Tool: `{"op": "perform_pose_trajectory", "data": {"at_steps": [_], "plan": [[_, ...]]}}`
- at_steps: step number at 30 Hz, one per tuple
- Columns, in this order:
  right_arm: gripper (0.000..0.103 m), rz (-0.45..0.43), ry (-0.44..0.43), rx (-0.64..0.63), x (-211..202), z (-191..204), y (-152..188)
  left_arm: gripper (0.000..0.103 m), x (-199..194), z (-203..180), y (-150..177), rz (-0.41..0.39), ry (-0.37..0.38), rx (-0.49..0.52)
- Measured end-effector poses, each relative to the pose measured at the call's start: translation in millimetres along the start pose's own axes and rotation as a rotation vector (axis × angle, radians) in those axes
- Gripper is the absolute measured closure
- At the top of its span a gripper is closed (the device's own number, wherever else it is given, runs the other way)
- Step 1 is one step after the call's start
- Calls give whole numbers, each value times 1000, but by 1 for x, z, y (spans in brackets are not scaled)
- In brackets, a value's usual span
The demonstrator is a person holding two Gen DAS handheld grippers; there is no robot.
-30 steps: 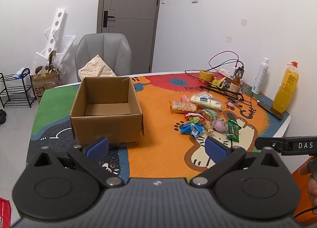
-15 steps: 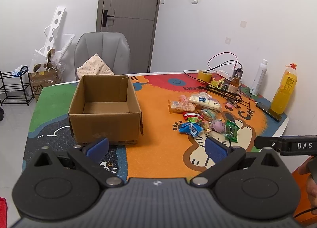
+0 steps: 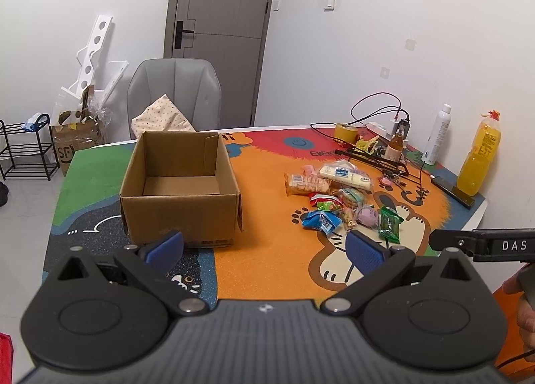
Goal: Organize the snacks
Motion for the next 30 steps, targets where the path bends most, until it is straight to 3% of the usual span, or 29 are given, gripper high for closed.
{"op": "perform_pose_trajectory", "data": {"at_steps": [7, 13, 22, 30], "plan": [[0, 5, 13, 0, 7, -3, 2, 0, 2, 1, 0, -6, 2, -10], [0, -7, 27, 16, 13, -12, 3, 0, 10, 4, -9, -41, -41, -3], [0, -27, 48, 33, 23, -31, 2, 1, 28, 7, -14, -60, -35, -23], [0, -34, 71, 52, 38, -49, 3, 1, 49, 1, -19, -39, 14, -32]]}}
Point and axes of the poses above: each gripper's, at about its wrist camera, not at the fingertips, and x roughly the way its jaws point, z to its left, y to its underside, the point moved 2 cm from there along x, roughly the way its jaws point, and after that the axes turned 6 degrees about -x, right-handed, at the moved point
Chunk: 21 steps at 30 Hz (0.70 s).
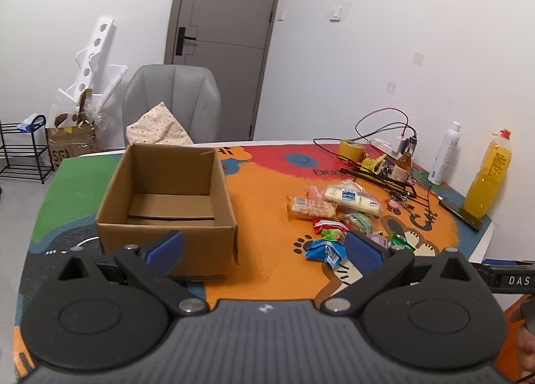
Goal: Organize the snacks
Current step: 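Grasp the blue barcode packet with left tool while right tool grasps green packet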
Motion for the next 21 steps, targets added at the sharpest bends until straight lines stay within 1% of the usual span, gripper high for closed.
{"op": "perform_pose_trajectory", "data": {"at_steps": [5, 12, 18, 21], "plan": [[0, -5, 5, 18, 13, -8, 2, 1, 16, -5, 1, 13, 27, -5], [0, -15, 44, 30, 31, -24, 6, 1, 42, -16, 5, 46, 70, -9], [1, -15, 21, 61, 47, -40, 7, 3, 66, -25, 7, 72, 85, -16], [7, -3, -2, 75, 55, -46, 8, 5, 78, -29, 10, 98, 94, -20]]}}
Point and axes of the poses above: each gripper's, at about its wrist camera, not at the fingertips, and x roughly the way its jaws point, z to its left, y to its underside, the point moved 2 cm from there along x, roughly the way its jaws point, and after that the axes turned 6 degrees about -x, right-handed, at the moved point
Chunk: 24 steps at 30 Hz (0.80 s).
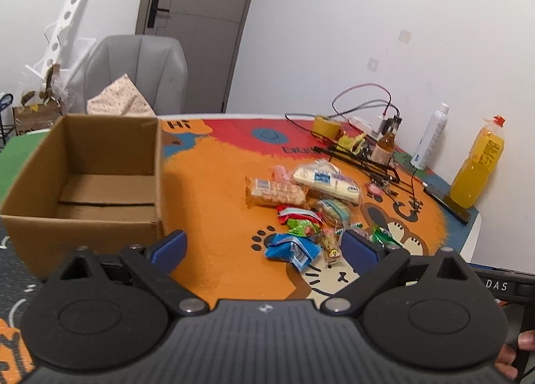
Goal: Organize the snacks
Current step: 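Grasp the blue barcode packet with left tool while right tool grasps green packet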
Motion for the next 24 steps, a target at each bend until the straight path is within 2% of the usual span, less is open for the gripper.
{"op": "perform_pose_trajectory", "data": {"at_steps": [5, 12, 16, 24], "plan": [[20, 27, -18, 0, 15, -5, 1, 12, 22, -7, 3, 40, 16, 5], [30, 71, -37, 42, 37, -14, -2, 18, 52, -13, 1, 94, 37, 4], [38, 91, -42, 66, 49, -19, -4, 19, 68, -16, 0, 119, 43, 14], [43, 129, -39, 92, 71, -25, -4, 20, 104, -20, 3, 185, 46, 31]]}}
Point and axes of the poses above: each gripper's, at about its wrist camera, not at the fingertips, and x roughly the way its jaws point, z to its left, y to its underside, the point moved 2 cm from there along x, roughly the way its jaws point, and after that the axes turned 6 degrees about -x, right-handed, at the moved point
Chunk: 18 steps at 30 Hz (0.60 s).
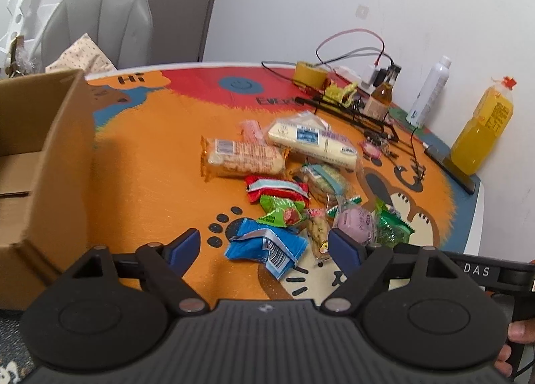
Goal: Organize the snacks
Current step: 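Grasp the blue barcode packet with left tool while right tool grasps green packet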
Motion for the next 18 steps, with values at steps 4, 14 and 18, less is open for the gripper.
{"op": "perform_pose_trajectory", "data": {"at_steps": [4, 14, 18], "plan": [[44, -5, 1, -3, 6, 0, 1, 20, 16, 0, 2, 35, -4, 3], [53, -15, 15, -16, 14, 3, -5, 24, 48, -4, 5, 71, -9, 27], [67, -19, 22, -22, 16, 4, -5, 37, 49, -7, 6, 43, -24, 26]]}}
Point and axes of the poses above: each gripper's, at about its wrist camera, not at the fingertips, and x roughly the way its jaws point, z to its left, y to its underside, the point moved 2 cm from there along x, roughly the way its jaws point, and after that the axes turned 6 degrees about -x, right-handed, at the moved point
